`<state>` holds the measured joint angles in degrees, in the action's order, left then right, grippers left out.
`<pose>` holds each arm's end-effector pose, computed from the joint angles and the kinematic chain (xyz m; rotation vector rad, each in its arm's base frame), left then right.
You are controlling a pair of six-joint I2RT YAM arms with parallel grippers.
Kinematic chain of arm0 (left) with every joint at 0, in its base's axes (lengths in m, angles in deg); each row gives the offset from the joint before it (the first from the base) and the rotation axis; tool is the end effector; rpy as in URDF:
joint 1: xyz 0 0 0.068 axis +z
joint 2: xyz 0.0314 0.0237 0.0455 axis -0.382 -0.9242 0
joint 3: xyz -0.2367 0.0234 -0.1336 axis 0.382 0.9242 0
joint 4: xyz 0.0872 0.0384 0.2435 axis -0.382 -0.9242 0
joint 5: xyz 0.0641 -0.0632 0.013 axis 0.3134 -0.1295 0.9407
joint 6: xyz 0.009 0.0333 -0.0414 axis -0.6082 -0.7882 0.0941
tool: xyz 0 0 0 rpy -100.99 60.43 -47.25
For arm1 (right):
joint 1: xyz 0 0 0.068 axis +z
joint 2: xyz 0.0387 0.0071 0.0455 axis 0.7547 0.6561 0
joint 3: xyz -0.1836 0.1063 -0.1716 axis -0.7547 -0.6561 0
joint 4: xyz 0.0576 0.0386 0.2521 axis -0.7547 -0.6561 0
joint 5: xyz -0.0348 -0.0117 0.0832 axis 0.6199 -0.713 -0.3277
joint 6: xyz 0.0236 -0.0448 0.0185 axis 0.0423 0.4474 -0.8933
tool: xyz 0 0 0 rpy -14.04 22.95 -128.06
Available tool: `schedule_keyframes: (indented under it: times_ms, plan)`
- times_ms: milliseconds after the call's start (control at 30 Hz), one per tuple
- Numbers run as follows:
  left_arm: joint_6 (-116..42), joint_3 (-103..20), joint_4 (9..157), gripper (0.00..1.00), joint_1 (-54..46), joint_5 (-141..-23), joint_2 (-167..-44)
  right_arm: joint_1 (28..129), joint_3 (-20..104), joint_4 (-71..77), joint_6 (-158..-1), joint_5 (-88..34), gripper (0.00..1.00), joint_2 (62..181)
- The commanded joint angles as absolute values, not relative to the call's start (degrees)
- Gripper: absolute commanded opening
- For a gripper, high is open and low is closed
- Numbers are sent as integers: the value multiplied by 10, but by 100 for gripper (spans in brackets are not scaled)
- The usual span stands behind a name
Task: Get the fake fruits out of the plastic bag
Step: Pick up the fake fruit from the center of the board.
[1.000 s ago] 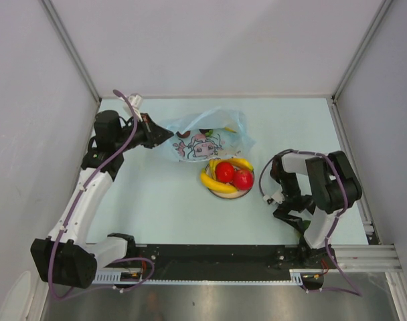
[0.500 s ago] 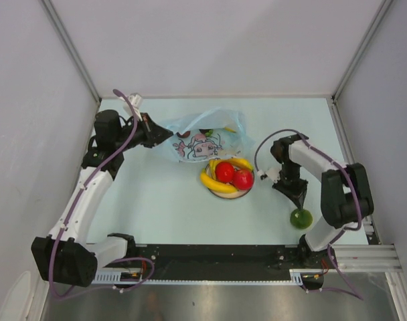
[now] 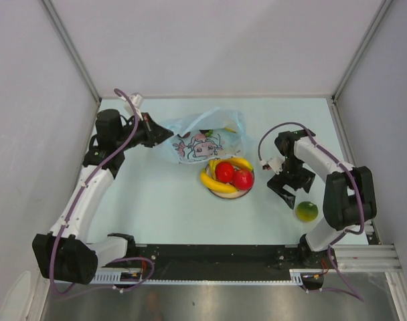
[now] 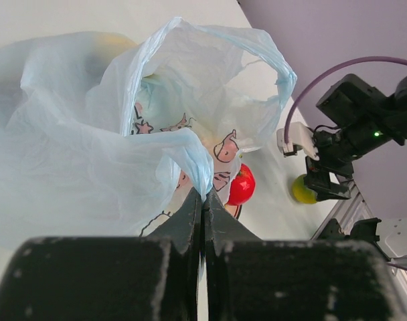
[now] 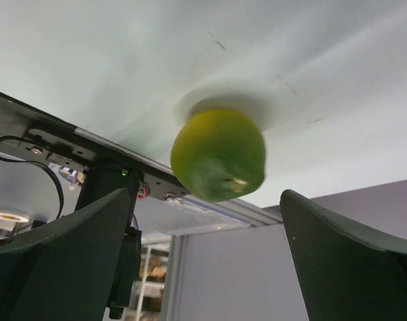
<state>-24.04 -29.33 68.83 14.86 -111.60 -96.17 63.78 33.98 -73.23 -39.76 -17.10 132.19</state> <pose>0.2536 -0.0558 0.3582 0.1918 1.9264 -0.9920 0.2477 0.0640 0.2252 1.2055 -2.6971 0.0043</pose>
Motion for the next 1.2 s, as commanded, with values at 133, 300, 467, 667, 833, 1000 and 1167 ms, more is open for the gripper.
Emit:
schedule_keyframes:
  times_ms: [133, 300, 467, 667, 833, 1000, 1167]
  plan:
    - [-237, -305, 703, 1, 152, -1115, -946, 619, 289, -739, -402, -122, 100, 1370]
    - [-240, -308, 700, 1, 153, -1113, -946, 618, 240, -696, -388, -66, 100, 1395]
    - [-240, -305, 702, 1, 153, -1112, -946, 618, 219, -683, -385, -59, 100, 1403]
    - [-237, -304, 704, 1, 153, -1112, -950, 620, 220, -640, -381, -80, 100, 1410]
    - [-238, -305, 704, 1, 153, -1115, -953, 623, 220, -612, -357, -78, 60, 1385]
    - [-241, -312, 700, 1, 153, -1115, -955, 656, 263, -684, -342, -95, 39, 1314]
    - [-235, -309, 705, 1, 153, -1116, -956, 807, 346, -687, -349, -142, 44, 1218]
